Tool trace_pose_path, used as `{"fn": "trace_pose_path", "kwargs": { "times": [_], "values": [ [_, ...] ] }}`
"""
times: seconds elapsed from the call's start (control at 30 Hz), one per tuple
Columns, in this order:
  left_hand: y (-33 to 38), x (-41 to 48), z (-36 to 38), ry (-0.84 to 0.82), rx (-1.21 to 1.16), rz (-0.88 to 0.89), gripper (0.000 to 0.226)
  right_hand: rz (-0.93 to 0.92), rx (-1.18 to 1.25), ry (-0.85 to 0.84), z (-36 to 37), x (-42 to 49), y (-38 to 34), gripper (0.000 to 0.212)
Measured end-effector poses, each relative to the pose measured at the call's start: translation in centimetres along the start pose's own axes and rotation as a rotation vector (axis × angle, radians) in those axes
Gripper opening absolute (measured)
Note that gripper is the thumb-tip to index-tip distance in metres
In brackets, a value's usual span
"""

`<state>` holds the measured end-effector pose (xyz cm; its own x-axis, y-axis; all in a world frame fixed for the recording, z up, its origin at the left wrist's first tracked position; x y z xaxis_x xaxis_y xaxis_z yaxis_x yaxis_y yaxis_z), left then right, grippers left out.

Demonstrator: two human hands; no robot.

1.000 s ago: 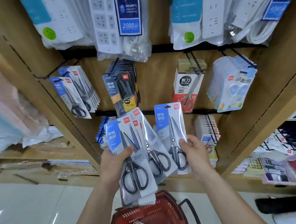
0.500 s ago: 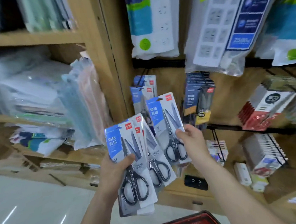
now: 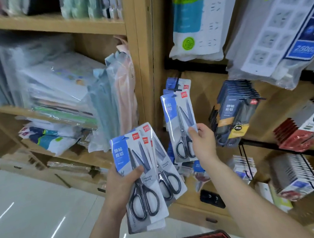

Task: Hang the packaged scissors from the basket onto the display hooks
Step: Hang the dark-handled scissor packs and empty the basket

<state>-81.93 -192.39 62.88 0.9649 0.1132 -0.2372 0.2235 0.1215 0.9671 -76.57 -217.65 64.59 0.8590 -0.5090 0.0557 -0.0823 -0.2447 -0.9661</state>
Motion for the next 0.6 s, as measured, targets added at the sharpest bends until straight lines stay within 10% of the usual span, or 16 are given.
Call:
{"fn": "trace_pose_path", "kwargs": {
  "times": [0.6],
  "values": [
    [-0.4,-1.3,-0.7,0.051,-0.016,0.013,0.028,0.175,-0.058,0.081,3.4,5.0,-0.5,0.027]
  ]
}}
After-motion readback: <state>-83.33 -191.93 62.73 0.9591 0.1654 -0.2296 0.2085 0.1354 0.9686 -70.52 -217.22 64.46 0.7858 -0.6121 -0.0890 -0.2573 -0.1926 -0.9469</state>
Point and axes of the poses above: each hand's wrist, its own x-axis towards the middle knuckle, its own z-axis out of the palm, y = z × x, the point moved 3 cm from there along x, towards the middle knuckle, and after that the axes turned 2 degrees about y, right-handed, at the moved point
